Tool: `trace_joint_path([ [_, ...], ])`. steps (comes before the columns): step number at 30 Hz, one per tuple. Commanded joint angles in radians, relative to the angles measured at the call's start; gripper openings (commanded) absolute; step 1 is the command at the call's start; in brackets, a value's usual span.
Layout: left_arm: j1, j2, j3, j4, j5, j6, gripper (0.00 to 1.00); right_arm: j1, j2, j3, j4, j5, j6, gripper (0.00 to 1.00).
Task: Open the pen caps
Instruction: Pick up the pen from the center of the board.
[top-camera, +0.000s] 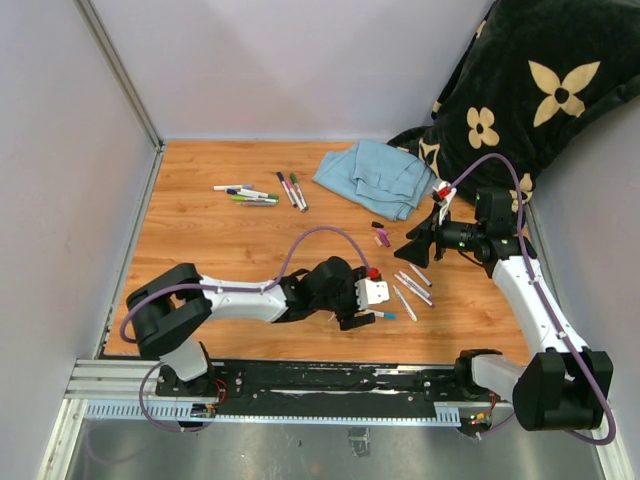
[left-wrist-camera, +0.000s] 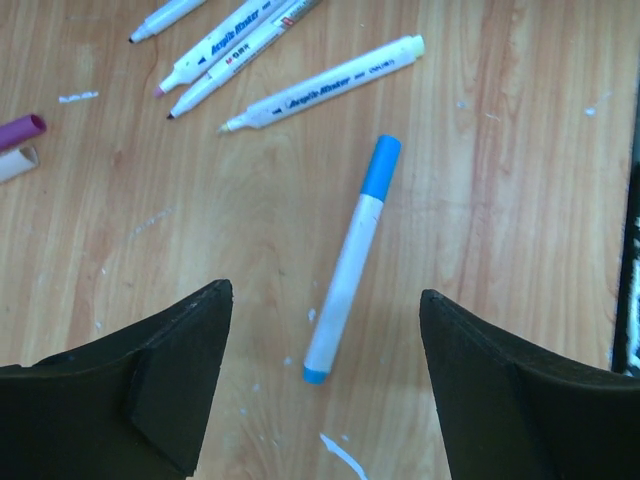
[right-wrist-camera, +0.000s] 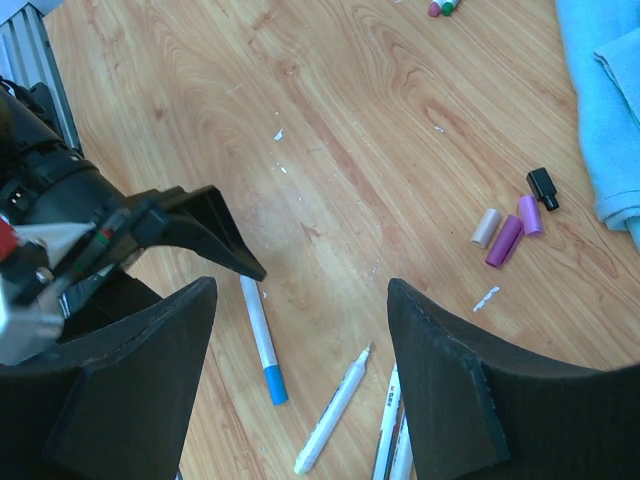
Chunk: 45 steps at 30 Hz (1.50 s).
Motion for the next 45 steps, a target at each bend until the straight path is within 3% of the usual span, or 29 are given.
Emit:
trace_joint_path([
  [1,-0.006,0.112,0.158,-0.244,-0.006,0.105,0.79,-0.021,-0.010,0.031,-0.013,-0.026,-0.010,0.70],
  [10,-0.004,0.250,0.321,-0.343,0.015,0.208,0.75,-0.036,-0.017,0.030,-0.013,-0.036,-0.005,0.70],
  [16,-0.005,0.298,0.370,-0.380,0.084,0.203,0.60,-0.042,-0.020,0.032,-0.013,-0.049,0.000,0.70],
  [28,0.032,0.322,0.380,-0.530,0.124,0.193,0.19,-0.054,-0.031,0.030,-0.012,-0.062,0.006,0.70],
  [33,0.098,0.205,0.269,-0.490,0.021,0.117,0.14,-0.057,-0.032,0.030,-0.012,-0.067,0.009,0.70],
  [39,0.196,0.045,0.130,-0.432,-0.189,-0.089,0.12,-0.057,-0.029,0.030,-0.011,-0.070,0.009,0.70],
  [45,0.225,0.077,0.166,-0.531,-0.276,-0.285,0.19,-0.057,-0.025,0.031,-0.011,-0.073,0.011,0.70],
])
